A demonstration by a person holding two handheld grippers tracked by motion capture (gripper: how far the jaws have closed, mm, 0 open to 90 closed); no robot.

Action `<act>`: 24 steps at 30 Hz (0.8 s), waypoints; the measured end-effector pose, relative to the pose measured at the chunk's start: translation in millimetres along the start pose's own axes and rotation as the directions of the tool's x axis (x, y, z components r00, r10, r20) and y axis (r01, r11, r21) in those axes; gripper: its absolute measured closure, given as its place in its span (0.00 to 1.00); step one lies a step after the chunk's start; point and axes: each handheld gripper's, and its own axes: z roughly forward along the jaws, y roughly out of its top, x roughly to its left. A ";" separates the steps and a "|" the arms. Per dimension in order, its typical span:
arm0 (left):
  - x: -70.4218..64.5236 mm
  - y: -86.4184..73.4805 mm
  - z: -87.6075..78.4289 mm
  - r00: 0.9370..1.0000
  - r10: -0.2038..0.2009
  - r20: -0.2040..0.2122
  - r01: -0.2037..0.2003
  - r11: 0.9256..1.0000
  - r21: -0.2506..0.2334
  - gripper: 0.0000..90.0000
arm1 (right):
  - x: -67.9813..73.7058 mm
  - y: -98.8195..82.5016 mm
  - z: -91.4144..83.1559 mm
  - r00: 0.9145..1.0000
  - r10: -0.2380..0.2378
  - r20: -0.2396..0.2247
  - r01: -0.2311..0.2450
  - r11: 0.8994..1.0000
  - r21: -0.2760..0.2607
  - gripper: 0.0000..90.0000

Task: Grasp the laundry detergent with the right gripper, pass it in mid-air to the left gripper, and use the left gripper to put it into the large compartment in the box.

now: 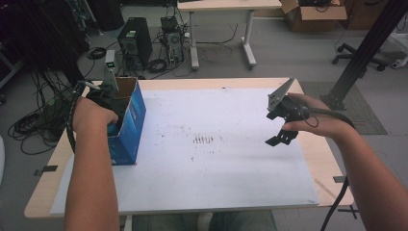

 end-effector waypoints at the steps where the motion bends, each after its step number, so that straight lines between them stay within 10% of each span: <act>1: -0.2 -0.2 -0.8 1.000 0.001 -0.001 -0.001 1.000 0.000 0.36 | 0.0 0.0 0.0 1.000 0.000 0.000 0.000 1.000 0.000 0.03; 24: -1.9 -10.3 -32.9 1.000 -0.004 -0.007 0.004 0.999 -0.043 0.24 | 1.8 1.0 -0.9 1.000 -0.010 0.000 0.010 1.000 -0.012 0.04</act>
